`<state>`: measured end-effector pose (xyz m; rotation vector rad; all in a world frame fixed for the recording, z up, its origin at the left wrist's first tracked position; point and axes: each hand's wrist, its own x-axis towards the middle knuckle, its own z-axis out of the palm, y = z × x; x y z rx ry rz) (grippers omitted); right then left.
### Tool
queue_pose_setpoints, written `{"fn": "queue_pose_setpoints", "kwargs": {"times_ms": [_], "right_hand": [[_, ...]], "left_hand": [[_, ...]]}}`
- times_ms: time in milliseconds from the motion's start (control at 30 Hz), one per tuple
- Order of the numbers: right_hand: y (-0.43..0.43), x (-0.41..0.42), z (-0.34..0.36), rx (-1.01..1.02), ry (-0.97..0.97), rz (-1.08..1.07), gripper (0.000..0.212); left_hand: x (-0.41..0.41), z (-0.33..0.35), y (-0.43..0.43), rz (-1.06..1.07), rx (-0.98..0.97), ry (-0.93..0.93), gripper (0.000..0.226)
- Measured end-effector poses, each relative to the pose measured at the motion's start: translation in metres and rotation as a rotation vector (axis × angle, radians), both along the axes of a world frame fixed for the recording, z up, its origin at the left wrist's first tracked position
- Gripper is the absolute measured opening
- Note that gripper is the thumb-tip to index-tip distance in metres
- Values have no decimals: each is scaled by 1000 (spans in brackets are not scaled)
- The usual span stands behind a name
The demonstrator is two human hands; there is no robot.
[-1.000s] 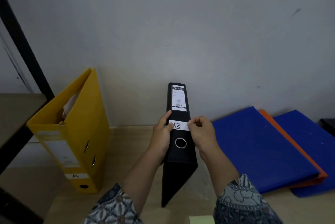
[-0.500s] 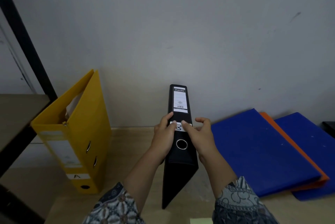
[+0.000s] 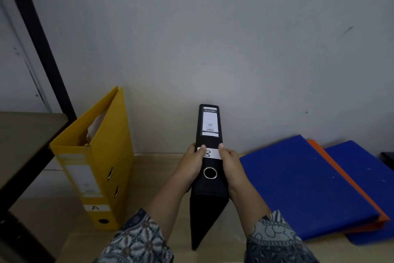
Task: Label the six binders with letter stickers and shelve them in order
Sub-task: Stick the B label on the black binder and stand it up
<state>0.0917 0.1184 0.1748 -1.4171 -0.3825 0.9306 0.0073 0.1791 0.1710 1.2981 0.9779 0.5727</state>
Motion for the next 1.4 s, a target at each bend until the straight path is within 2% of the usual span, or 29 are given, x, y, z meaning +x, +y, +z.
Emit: {"fn": "queue_pose_setpoints", "kwargs": {"times_ms": [167,300,500,633,967,1100,1200,1300,1400], "right_hand": [[-12,-22,8,78,-17,48,33],[-22,-46,6,126,-167,91,43],[-28,-76,-7,206,-280,114,26],[-31,-92,-13,242,-274,137,15],[-38,-119,-21,376,-251,214,26],[-35,-117,-28,387,-245,193,43],[-31,-115,-33,333,-255,253,64],[-31,-116,-45,263,-350,301,53],[-30,-117,-56,229,-405,293,46]], "left_hand": [[-23,-1,-11,31,57,-77,26],[-51,-1,-28,61,124,-140,26],[-88,-7,-46,124,215,-190,34],[-108,-16,-51,167,263,-186,40],[-149,-24,-56,206,435,-237,36],[-161,-32,-54,169,631,-178,42],[-171,-53,-47,105,805,-46,48],[-180,-77,-37,21,856,65,57],[-183,-87,-34,4,863,98,58]]}}
